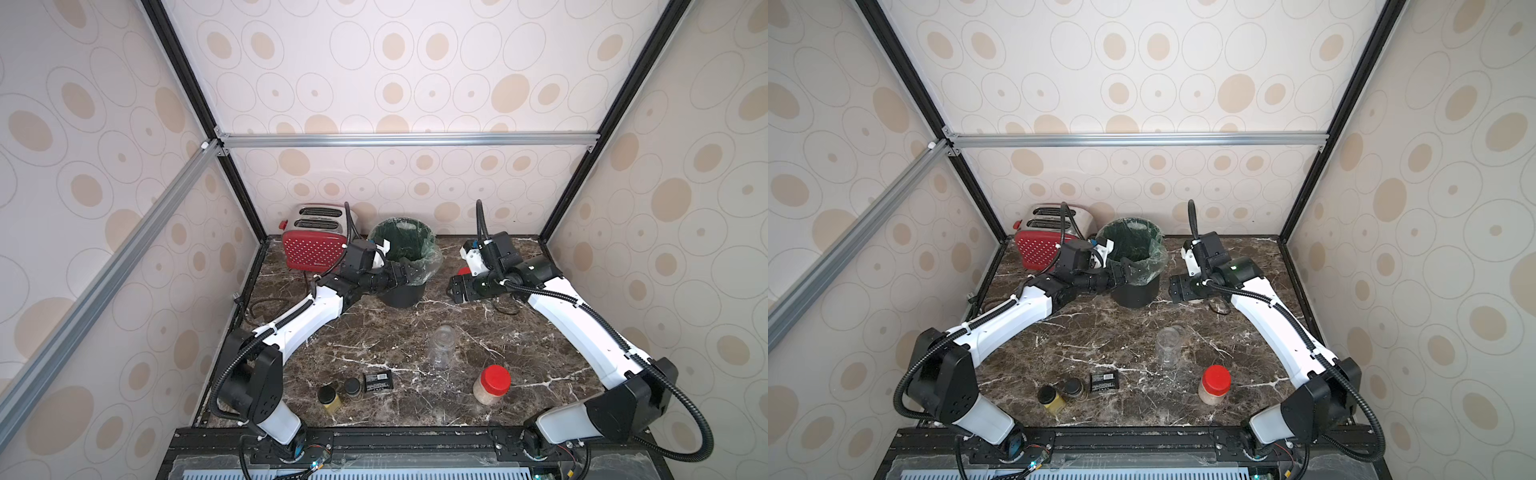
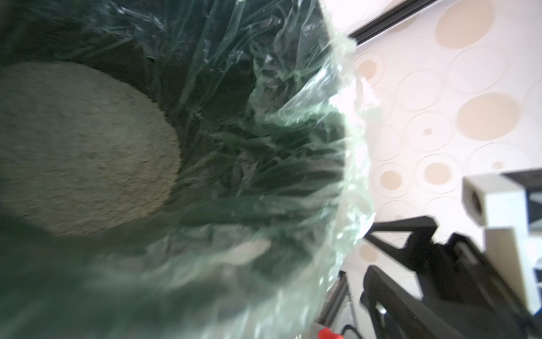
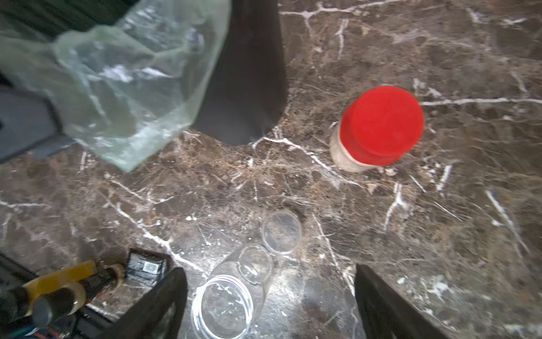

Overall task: Empty expired oatmeal from jars
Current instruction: Move the trash bin to the center of the board, then pick up the jar from the center of the board.

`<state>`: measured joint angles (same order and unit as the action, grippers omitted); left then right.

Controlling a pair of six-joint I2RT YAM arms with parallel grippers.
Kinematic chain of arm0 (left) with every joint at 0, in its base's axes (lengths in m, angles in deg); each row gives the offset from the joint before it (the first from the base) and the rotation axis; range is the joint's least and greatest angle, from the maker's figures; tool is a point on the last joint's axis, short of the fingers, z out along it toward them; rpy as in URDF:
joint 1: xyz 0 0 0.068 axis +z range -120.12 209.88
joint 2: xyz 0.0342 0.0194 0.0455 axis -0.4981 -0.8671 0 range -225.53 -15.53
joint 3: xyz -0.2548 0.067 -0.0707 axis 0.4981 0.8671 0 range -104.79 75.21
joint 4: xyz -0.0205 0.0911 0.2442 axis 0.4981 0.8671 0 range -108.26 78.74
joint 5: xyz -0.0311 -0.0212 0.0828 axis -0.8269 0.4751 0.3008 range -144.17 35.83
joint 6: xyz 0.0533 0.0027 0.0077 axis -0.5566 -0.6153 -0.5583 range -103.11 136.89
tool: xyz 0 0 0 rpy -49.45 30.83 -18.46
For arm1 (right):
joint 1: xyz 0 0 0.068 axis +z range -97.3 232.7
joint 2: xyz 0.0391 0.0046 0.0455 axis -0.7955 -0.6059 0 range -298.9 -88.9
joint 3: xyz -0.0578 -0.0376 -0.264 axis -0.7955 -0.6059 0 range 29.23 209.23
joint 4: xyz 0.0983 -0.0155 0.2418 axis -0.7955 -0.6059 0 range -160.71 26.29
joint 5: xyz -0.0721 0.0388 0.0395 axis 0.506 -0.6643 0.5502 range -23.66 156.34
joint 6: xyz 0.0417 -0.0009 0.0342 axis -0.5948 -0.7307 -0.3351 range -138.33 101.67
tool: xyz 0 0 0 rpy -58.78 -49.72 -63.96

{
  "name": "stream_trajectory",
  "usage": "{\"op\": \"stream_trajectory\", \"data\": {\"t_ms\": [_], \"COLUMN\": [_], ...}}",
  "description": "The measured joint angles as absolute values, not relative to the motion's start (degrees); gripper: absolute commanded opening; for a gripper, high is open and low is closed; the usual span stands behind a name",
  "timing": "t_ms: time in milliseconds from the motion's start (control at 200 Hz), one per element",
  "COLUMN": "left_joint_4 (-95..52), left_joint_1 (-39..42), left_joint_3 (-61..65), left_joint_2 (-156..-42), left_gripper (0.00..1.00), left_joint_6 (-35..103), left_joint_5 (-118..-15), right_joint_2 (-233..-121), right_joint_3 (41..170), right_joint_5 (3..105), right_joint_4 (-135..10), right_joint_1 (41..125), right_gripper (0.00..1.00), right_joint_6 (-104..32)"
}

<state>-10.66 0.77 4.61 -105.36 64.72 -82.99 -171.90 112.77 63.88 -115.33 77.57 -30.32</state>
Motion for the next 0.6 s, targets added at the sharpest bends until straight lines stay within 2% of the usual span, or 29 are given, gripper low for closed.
{"op": "stream_trajectory", "data": {"t_ms": [170, 341, 521, 601], "left_joint_4": [-1.4, 3.3, 4.5, 4.5], "left_joint_1": [0.8, 0.7, 0.7, 0.7], "left_joint_3": [3.3, 2.9, 3.6, 3.8], "left_joint_2": [-100.3, -96.9, -96.7, -96.9], "left_gripper": [0.99, 0.99, 0.99, 0.99], "left_joint_6": [58.3, 53.3, 51.3, 51.1], "left_joint_5": [-79.1, -76.8, -75.9, -76.0], "right_joint_2": [-175.7, -184.1, -194.7, -198.4], "right_joint_3": [114.1, 118.9, 126.5, 128.8], "right_joint_5": [69.5, 72.7, 73.9, 74.0], "right_joint_4": [-116.7, -116.8, -116.9, -116.9], "right_joint_1": [75.3, 72.7, 70.9, 70.3], "right_gripper": [0.95, 1.00, 1.00, 0.95], "right_joint_6": [-29.8, -29.2, -28.9, -28.7]}}
